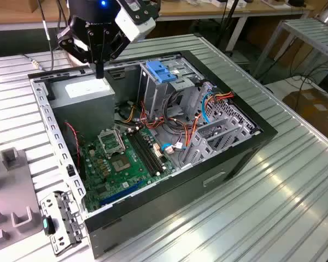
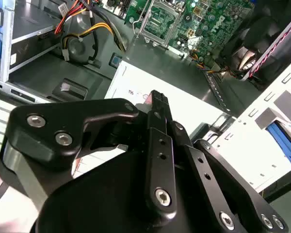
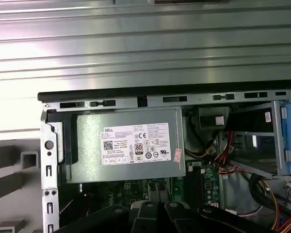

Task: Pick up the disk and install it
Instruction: 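Reach for the disk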

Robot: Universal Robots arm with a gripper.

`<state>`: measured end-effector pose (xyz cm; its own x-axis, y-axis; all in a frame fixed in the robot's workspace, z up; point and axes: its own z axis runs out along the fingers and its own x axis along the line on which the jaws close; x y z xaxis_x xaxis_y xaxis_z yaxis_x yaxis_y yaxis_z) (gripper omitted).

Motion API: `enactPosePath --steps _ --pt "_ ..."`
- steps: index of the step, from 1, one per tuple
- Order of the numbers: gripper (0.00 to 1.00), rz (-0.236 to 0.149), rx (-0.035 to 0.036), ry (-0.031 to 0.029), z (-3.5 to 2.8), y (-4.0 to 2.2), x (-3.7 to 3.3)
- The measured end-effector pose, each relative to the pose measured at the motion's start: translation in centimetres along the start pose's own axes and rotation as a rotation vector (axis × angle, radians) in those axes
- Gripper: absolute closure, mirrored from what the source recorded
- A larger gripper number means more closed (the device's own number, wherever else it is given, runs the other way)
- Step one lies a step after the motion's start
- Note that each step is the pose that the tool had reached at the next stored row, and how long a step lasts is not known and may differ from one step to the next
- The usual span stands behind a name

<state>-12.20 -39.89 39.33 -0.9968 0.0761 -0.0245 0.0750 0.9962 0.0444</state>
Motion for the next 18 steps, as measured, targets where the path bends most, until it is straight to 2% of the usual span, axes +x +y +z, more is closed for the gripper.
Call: enactPosePath --steps 3,10,18 --pt "0.89 0.0 -0.0001 0.0 0.0 -0.02 0.26" --pt "0.89 0.0 0.0 0.0 -0.04 -0.1 1.37" --pt "0.89 0.0 0.0001 0.0001 -0.05 -0.16 2.09"
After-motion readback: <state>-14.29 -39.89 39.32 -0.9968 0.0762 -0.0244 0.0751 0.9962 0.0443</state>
